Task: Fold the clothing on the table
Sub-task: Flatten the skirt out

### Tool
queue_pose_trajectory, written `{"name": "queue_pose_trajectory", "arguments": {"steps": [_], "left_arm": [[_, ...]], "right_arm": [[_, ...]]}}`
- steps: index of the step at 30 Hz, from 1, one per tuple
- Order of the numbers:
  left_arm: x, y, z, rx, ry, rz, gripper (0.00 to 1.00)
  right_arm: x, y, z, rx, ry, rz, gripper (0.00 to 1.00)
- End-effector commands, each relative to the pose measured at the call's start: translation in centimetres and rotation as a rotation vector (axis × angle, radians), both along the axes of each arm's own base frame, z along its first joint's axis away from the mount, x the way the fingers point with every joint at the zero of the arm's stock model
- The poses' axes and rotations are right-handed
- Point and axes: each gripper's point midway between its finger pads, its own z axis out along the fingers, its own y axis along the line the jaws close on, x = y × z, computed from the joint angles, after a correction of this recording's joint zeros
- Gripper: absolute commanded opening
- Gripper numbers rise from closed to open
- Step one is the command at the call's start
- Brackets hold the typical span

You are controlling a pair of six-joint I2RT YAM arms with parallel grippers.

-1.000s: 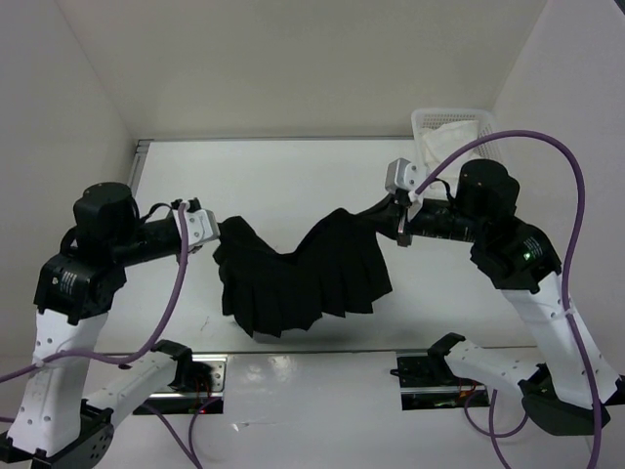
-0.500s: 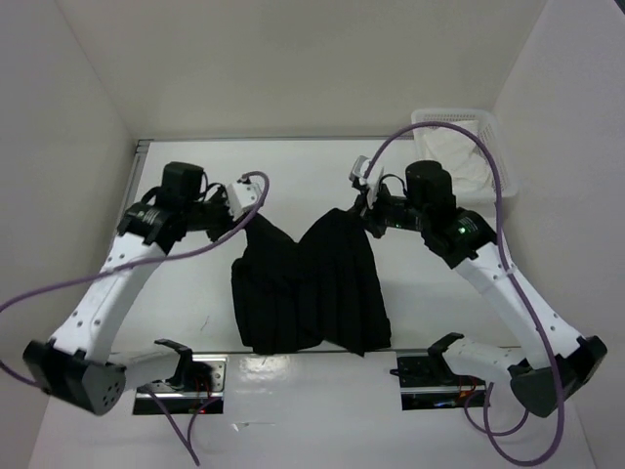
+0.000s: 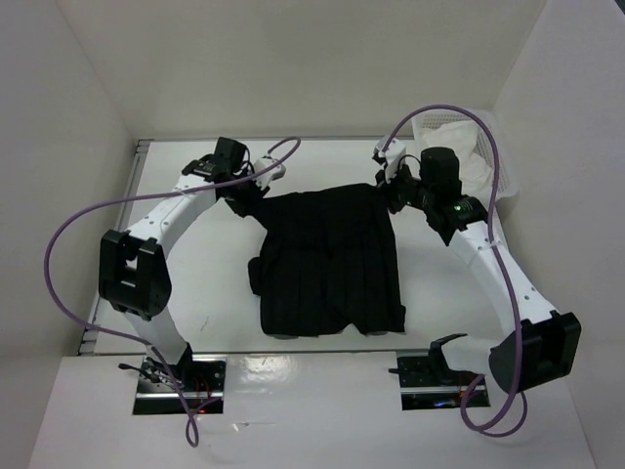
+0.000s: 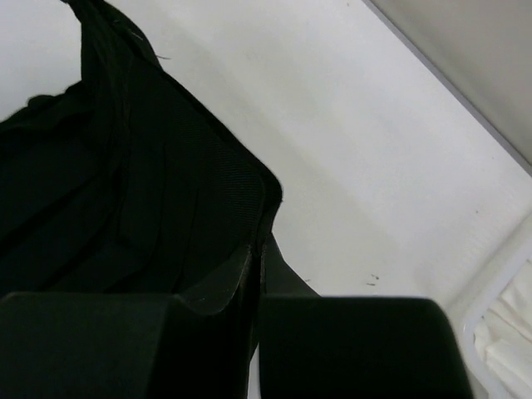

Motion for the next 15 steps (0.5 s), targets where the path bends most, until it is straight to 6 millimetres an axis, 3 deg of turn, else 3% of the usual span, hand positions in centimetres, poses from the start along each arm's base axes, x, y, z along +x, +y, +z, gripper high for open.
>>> {"name": "queue_pose_trajectory", "arguments": {"steps": [1, 3, 4, 6, 11, 12, 15], "left_arm": [[1.9, 2.3, -0.6, 0.036, 0.023, 0.131, 0.34], [2.7, 1.9, -1.3, 0.005, 0.043, 0.132, 0.56], [3.1, 2.0, -1.2, -0.015, 0.045, 0.146, 0.62], [3.6, 2.2, -1.1, -0.042, 0.045, 0.156, 1.00], [4.8, 3.4, -0.1, -0.187, 0.033, 0.201, 1.00], [4.4, 3.3, -0.8, -0.217, 0.059, 0.201, 1.00], [4.1, 1.4, -1.2, -0.379, 0.114, 0.152, 1.00]], "right_arm": [[2.8, -1.7, -0.7, -0.036, -0.062, -0.065, 0.00], [3.6, -2.2, -1.9, -0.057, -0.051, -0.102, 0.00], [3.8, -2.3, -2.9, -0.067, -0.036, -0.113, 0.00], [4.5, -2.7, -4.8, -0.080, 0.005, -0.123, 0.00], [5.9, -3.1, -7.3, -0.089, 0.051, -0.133, 0.00], [6.2, -2.8, -7.6, -0.087, 0.062, -0.125, 0.00], [6.3, -2.1, -8.1, -0.087, 0.076, -0.104, 0.00]]}}
